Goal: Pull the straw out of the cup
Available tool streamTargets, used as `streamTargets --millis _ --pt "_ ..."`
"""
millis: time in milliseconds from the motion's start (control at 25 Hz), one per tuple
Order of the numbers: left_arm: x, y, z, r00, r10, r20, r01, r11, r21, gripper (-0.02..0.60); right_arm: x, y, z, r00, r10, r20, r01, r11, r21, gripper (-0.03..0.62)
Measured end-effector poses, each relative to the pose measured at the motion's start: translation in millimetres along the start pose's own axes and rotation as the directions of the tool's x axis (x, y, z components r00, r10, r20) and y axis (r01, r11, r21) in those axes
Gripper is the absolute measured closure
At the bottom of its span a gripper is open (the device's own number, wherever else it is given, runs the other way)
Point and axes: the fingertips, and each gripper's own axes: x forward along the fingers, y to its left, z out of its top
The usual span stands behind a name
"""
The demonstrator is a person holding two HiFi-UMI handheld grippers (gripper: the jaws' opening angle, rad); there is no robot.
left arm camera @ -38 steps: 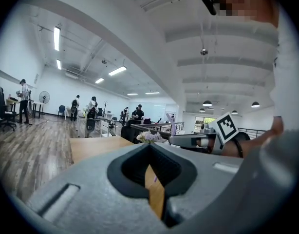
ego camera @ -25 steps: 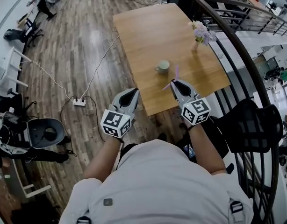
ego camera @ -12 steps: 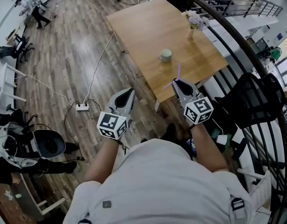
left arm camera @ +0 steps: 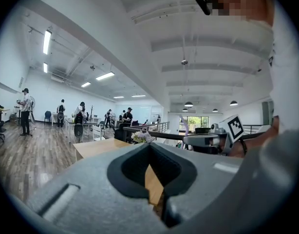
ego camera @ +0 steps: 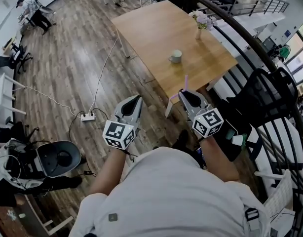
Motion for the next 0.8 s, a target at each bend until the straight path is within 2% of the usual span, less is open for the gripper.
streamTargets --millis 200,440,800 --pt "-22 8 0 1.0 -0.008 0.007 0.008 1.0 -0.006 0.577 4 28 8 1.0 0.002 0.013 -0.002 1.0 -0.014 0.557" --pt "-33 -1 7 1.0 -0.009 0.011 0.01 1.0 -0.017 0.577 -4 40 19 1.0 0.008 0.008 -0.008 1.0 -0.014 0.557" --pt "-13 10 4 1.0 -0.002 0.019 0.002 1.0 -0.009 0.577 11 19 18 1.0 0.015 0.014 -0.014 1.0 -0.027 0.557"
